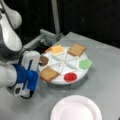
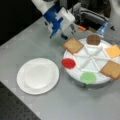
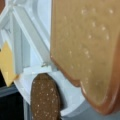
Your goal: Ingredient selection for cheeseburger or sandwich
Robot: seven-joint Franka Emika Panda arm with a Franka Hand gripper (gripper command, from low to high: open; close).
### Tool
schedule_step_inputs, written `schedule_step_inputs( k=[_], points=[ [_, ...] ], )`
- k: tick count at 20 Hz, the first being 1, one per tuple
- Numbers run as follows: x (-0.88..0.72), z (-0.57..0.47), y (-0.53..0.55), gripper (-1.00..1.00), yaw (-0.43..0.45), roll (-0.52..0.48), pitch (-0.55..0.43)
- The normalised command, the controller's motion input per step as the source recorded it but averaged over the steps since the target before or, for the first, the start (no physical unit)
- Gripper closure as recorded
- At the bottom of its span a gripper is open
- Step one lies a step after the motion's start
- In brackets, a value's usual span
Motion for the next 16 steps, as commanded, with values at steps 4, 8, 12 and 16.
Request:
schedule_step_inputs(
  k=[4, 8, 12, 16],
  points=[
    [0.39, -0.25, -0.23, -1.00, 0.110, 0.430, -0.066],
    [0.34, -0.22, -0.31, -1.00, 0.175, 0.439, -0.079],
    [0.34, -0.16, -0.38, -1.00, 0.206, 0.420, -0.057],
    [0.36, -0.14, -0.36, -1.00, 0.202, 0.468, -0.069]
  ],
)
